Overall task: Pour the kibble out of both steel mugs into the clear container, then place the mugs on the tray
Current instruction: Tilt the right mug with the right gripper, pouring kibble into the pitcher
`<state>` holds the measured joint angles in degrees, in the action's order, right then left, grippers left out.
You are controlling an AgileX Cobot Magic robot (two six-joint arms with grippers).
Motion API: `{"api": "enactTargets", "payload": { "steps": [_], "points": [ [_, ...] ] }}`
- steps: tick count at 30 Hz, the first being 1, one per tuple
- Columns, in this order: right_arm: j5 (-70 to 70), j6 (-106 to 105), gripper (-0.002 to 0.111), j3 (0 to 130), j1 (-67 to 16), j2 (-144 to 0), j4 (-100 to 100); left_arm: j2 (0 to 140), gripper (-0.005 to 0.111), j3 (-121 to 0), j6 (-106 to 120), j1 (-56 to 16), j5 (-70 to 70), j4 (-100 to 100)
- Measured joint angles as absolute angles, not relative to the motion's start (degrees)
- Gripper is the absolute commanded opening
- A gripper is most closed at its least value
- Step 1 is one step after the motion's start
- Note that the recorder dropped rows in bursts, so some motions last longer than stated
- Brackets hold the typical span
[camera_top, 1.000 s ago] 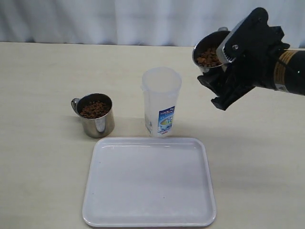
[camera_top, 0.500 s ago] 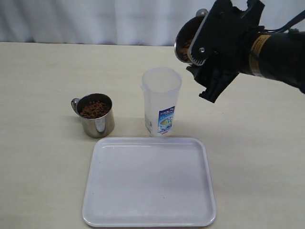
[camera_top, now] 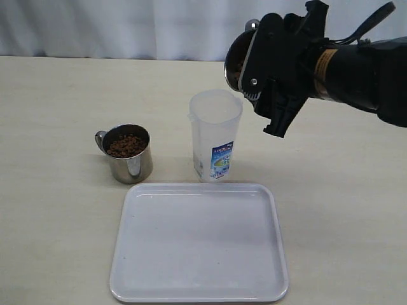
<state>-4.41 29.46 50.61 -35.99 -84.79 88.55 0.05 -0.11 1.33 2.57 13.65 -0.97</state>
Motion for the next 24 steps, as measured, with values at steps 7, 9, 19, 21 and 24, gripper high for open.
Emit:
{"api": "enactTargets", "payload": {
  "steps": [7, 9, 19, 21, 24],
  "points": [
    [-4.4, 28.5, 0.004, 50.9, -36.0, -86.5, 91.9, 0.1, 0.000, -0.1, 1.3, 2.6, 13.6, -1.0],
    [-4.3, 28.5, 0.004, 51.6, -36.0, -86.8, 91.9, 0.1, 0.000, -0.1, 1.3, 2.6, 13.6, -1.0],
    [-3.2, 28.2, 0.004, 52.3, -36.0, -86.8, 95.2, 0.1, 0.000, -0.1, 1.3, 2.6, 13.6, -1.0],
    [-3.2, 28.2, 0.004, 52.3, -36.0, -86.8, 96.4, 0.1, 0.000, -0.1, 1.3, 2.6, 13.6, -1.0],
    [-3.0, 28.1, 0.004, 52.3, -36.0, -86.8, 98.2, 0.1, 0.000, -0.1, 1.3, 2.6, 13.6, -1.0]
  ]
}}
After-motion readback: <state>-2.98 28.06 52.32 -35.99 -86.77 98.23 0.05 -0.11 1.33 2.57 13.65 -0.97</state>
